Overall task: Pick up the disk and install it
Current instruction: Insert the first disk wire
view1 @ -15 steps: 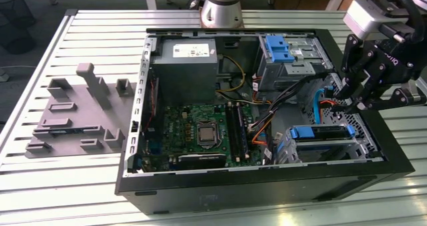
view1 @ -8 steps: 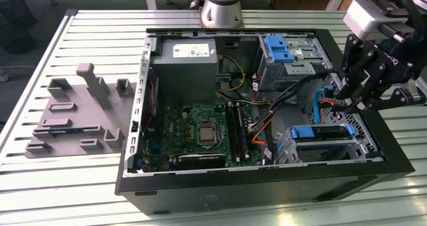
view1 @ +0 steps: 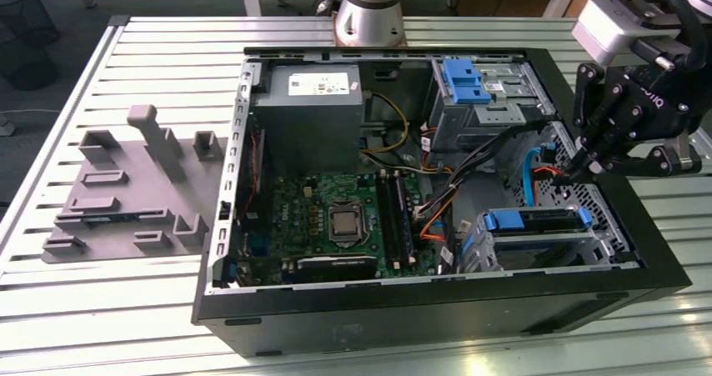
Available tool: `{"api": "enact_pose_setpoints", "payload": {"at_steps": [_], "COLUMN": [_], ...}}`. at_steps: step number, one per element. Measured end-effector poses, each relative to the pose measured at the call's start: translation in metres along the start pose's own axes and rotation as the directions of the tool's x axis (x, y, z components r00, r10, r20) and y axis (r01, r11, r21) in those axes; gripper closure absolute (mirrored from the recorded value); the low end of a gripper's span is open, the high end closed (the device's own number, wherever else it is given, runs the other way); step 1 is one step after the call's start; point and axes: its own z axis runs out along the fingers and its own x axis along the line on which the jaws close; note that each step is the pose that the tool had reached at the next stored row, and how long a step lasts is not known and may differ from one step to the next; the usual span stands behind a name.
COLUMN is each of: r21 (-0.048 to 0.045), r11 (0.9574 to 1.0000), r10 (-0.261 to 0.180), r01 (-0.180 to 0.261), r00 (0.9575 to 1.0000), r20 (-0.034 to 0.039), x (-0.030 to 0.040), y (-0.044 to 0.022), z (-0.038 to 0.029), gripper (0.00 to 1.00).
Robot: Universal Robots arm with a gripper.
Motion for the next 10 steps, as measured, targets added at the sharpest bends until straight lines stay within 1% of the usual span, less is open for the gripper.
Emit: {"api": "enact_pose_setpoints", "payload": {"at_steps": [1, 10], "r21": [0.0000, 0.0000], "r11": [1.0000, 1.0000], "r10": [0.000, 0.000], "r01": [0.000, 0.000], "r00": [1.0000, 1.0000], "r20": [-0.0001, -0.0001], "x": [0.0000, -0.0004], "y": [0.0000, 0.0000], "z": [0.0000, 0.0000], "gripper": [0.83, 0.83]}}
